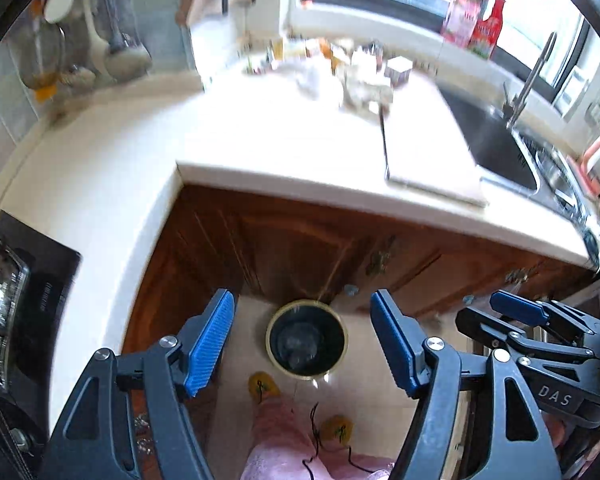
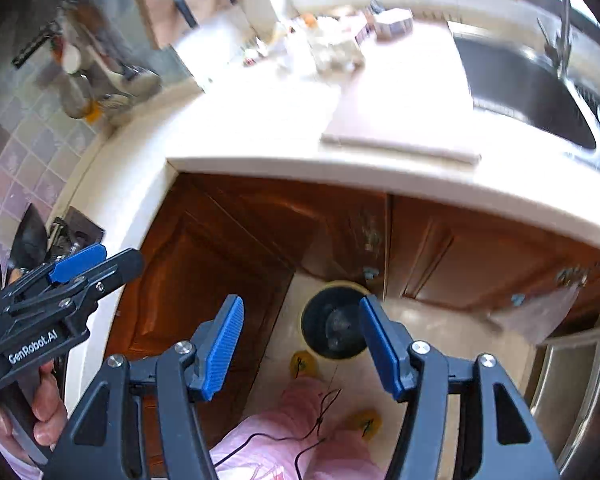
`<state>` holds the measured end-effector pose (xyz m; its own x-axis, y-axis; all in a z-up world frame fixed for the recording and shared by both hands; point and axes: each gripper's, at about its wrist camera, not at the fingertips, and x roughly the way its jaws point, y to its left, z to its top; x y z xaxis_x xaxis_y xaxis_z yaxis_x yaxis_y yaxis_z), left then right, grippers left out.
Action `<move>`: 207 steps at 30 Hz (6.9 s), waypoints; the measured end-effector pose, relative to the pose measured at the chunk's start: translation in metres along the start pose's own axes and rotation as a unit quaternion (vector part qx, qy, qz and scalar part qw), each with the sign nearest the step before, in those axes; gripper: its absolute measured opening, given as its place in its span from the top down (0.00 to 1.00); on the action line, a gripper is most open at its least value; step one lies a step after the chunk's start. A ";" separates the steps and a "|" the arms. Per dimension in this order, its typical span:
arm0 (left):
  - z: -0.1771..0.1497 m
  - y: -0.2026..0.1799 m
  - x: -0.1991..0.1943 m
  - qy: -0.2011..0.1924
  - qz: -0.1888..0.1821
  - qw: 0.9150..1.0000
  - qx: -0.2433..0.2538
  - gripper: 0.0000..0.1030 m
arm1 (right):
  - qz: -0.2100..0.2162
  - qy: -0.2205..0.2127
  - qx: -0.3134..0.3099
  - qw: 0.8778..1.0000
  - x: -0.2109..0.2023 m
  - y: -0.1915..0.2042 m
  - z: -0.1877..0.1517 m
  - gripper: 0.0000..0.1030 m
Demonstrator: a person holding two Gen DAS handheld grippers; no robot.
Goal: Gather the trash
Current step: 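Raise both tools back up toward the counter trash, then grasp the clear plastic bag with the left tool while the right tool grasps the white tissue, then carry the plastic bag and white tissue down over the trash bin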
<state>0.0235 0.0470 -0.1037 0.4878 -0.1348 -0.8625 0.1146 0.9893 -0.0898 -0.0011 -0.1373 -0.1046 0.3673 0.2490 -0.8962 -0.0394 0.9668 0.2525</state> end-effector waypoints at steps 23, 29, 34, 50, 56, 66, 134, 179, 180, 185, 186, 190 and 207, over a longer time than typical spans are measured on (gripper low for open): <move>0.138 -0.023 -0.065 -0.120 0.004 0.992 0.046 0.23 | -0.057 -0.131 -0.050 0.989 -0.096 0.006 0.134 0.37; 0.191 -0.020 -0.019 -0.110 0.020 0.991 0.077 0.23 | -0.071 -0.153 -0.038 0.985 -0.071 -0.003 0.182 0.36; 0.232 -0.013 0.034 -0.092 0.015 0.992 0.086 0.23 | -0.083 -0.146 -0.021 0.986 -0.033 -0.018 0.216 0.36; 0.272 -0.021 0.170 -0.018 -0.019 0.992 0.122 0.23 | -0.084 -0.073 0.021 0.994 0.085 -0.051 0.268 0.36; 0.275 -0.018 0.196 -0.003 -0.022 0.992 0.121 0.23 | -0.069 -0.057 0.024 0.996 0.116 -0.050 0.278 0.36; 0.287 -0.003 0.215 0.006 -0.030 0.993 0.112 0.23 | -0.056 -0.025 0.005 0.998 0.158 -0.046 0.289 0.36; 0.287 -0.010 0.210 0.015 -0.065 0.995 0.073 0.89 | 0.086 -0.031 0.090 0.992 0.137 -0.056 0.247 0.90; -0.045 -0.026 0.111 0.103 -0.068 0.992 0.025 0.88 | 0.107 0.073 0.061 0.990 0.054 -0.043 -0.033 0.90; -0.053 -0.026 0.123 0.112 -0.067 0.991 0.026 0.88 | 0.104 0.082 0.065 0.989 0.065 -0.046 -0.038 0.90; -0.096 -0.021 0.193 0.156 -0.063 0.986 0.022 0.88 | 0.091 0.122 0.089 0.984 0.131 -0.066 -0.063 0.90; -0.105 -0.018 0.207 0.166 -0.063 0.984 0.018 0.88 | 0.091 0.131 0.096 0.983 0.148 -0.071 -0.069 0.90; -0.137 -0.008 0.247 0.207 -0.055 0.977 0.003 0.88 | 0.084 0.165 0.116 0.976 0.200 -0.081 -0.091 0.90; -0.176 0.004 0.376 0.242 -0.048 0.969 0.025 0.82 | 0.055 0.206 0.075 0.974 0.326 -0.082 -0.115 0.84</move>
<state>0.0554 0.0100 -0.5163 0.0115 -0.1729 -0.9849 0.1870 0.9679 -0.1678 0.0148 -0.1288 -0.4590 -0.0362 0.3816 -0.9236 0.0904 0.9217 0.3773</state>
